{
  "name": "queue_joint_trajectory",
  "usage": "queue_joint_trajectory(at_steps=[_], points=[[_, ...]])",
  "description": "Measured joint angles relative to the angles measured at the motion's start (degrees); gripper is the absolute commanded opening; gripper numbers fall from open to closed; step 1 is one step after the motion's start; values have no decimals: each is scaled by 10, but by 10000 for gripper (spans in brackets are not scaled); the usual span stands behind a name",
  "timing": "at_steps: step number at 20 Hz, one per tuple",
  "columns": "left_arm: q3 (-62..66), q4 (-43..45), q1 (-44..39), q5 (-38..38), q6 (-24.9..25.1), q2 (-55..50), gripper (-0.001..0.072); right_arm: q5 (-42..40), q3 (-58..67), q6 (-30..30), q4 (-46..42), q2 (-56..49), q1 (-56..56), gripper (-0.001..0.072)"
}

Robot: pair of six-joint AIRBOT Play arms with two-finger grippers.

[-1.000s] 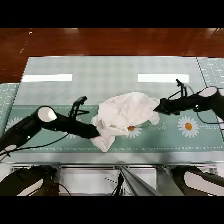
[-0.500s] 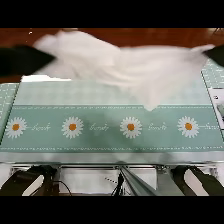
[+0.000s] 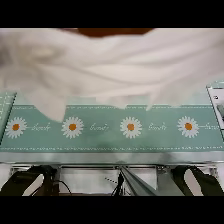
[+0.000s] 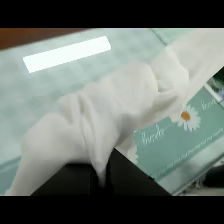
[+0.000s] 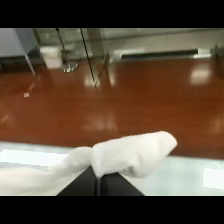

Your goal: Fold the shirts.

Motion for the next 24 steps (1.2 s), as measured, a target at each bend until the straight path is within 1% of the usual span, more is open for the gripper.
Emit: queue_joint_trajectory(at_steps=[2,5,8,10,11,13,16,18,21,23,24], points=[[-13,0,0,-57,-8,0,28,68,9,9,-24,-3,2,23],[-72,-3,0,-99,-14,1,29,172,13,16,-89,-33,40,24],[-180,-5,0,-113,-9,1,28,252,-10,18,-162,-89,115,24],[-270,-6,0,-101,11,-1,29,264,-42,14,-207,-134,162,24],[-314,-6,1,-90,22,-3,29,260,-60,12,-228,-156,179,25],[-400,-7,1,-55,41,-14,29,224,-96,10,-261,-209,202,25],[-490,-7,1,28,71,-47,29,153,-129,8,-286,-291,219,25],[-520,-8,1,103,96,-79,29,104,-138,9,-288,-341,223,25],[-541,-9,1,222,120,-144,29,32,-145,12,-277,-402,226,25],[-547,-10,1,279,128,-194,29,-12,-146,14,-266,-429,228,25],[-549,-9,1,296,131,-217,29,-31,-147,17,-263,-440,228,25]])
